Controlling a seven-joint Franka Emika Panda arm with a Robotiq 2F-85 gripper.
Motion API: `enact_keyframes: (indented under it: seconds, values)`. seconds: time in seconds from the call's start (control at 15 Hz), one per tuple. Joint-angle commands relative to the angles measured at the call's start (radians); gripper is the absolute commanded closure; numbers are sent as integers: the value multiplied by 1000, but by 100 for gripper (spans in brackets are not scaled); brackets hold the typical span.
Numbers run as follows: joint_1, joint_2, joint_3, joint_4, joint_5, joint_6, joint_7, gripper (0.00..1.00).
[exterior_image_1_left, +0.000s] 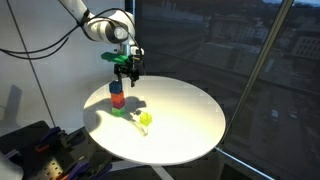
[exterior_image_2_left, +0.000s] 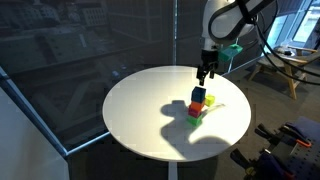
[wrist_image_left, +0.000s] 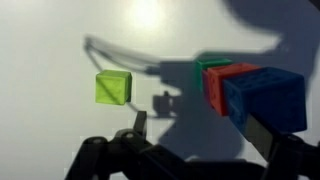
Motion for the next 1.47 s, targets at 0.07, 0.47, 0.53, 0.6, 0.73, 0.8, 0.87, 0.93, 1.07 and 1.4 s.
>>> enact_keyframes:
  seconds: [0.07,0.47,0.53,0.6,0.73,0.8,0.87,0.93,1.07,1.4]
  values:
    - [-3,0,3,2,-1,-3,1,0]
    - [-4,-3,4,1,2,0,-2,0]
    - [-4,-5,6,-1,6,3,-6,0]
    - [-4,-7,7,-1,9,4,-9,0]
    - [-3,-11,11,-1,13,5,-15,0]
    - [-3,-12,13,0,16,6,-17,0]
    - [-3,-13,16,0,18,7,-20,0]
    - [-2,-14,18,0,18,5,-20,0]
    - [0,-19,24,-2,20,0,-22,0]
    - [2,-29,39,-5,28,-10,-38,0]
